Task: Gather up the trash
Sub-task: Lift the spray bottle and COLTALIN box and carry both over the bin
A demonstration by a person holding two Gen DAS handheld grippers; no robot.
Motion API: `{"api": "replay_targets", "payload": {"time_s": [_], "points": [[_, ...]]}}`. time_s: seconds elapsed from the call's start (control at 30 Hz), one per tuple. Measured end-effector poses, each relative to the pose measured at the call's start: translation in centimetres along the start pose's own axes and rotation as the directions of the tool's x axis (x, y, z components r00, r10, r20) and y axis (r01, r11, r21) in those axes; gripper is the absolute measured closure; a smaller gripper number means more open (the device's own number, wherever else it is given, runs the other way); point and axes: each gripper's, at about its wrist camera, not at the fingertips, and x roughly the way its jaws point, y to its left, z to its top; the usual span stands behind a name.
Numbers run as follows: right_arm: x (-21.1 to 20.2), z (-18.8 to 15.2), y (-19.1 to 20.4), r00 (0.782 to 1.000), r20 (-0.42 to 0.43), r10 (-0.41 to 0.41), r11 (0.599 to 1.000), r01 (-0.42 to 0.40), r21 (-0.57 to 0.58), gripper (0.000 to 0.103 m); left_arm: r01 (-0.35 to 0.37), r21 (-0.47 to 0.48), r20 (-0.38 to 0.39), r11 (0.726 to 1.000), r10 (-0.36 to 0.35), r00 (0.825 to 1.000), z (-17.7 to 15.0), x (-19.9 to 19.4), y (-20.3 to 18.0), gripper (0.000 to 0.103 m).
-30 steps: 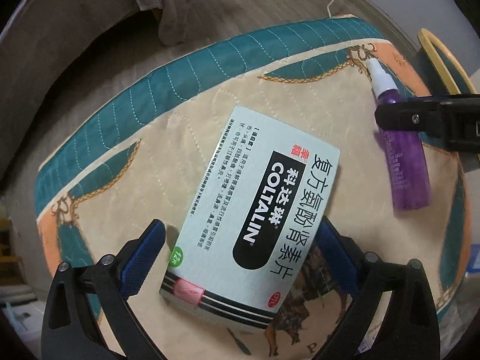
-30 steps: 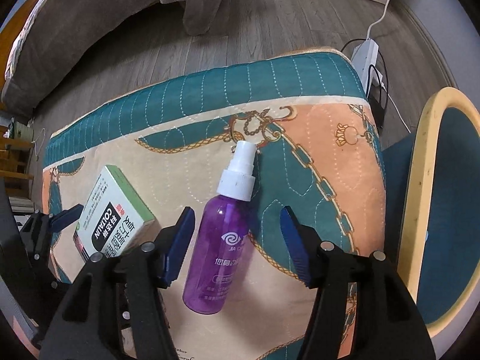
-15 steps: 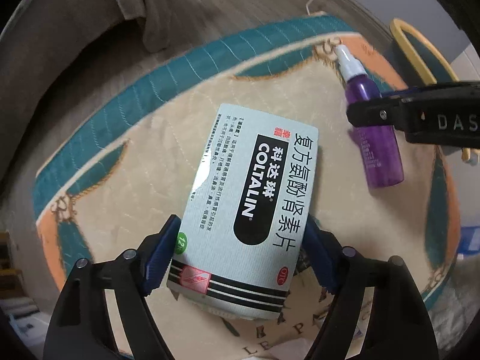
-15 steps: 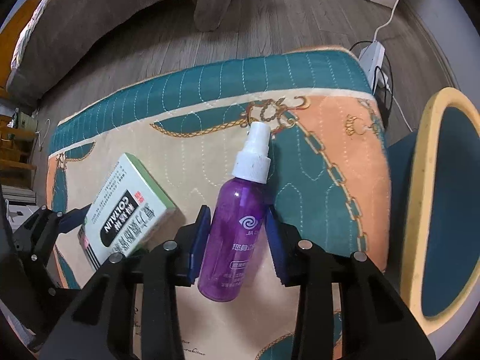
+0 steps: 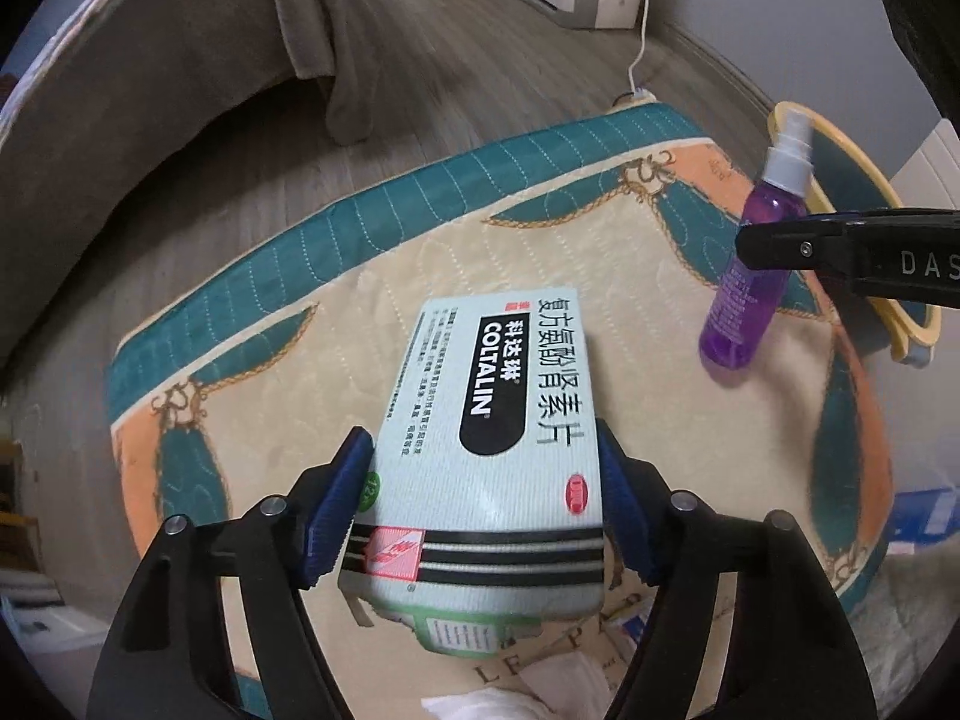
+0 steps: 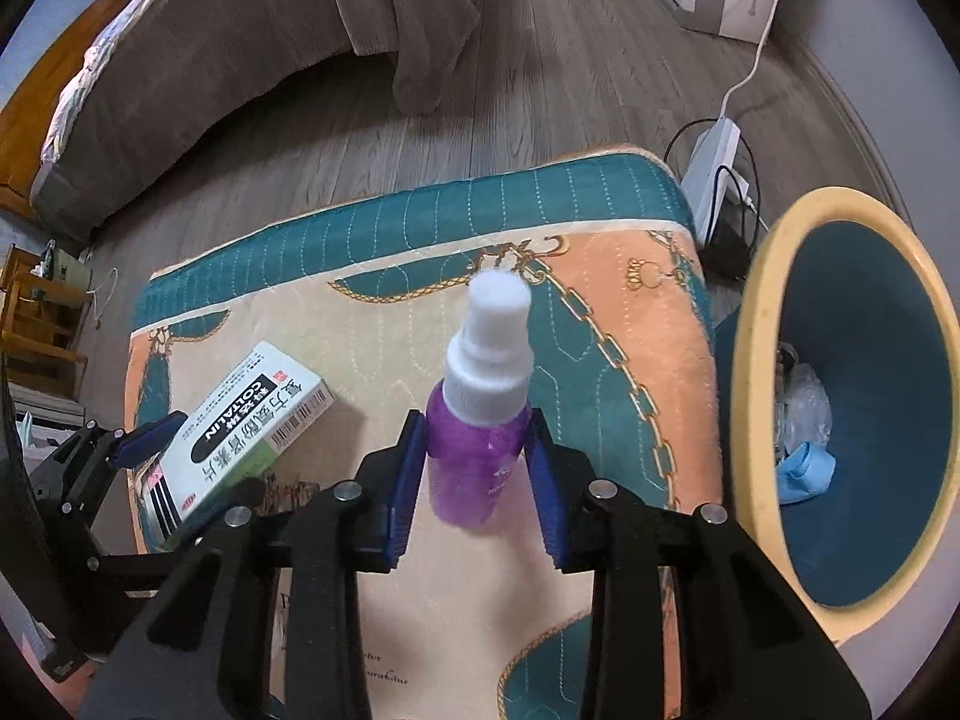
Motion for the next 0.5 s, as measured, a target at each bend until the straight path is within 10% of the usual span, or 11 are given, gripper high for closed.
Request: {"api": "replay_targets", "payload": {"time_s": [0.5], "points": [[-1.2, -1.1, -0.8, 1.000, -0.005, 0.003, 0.999, -0.004, -0.041, 0.070, -0.005, 0.130, -0.204, 0.991, 0.032, 0.978, -3.5, 4.2, -2.8, 0.026]]}}
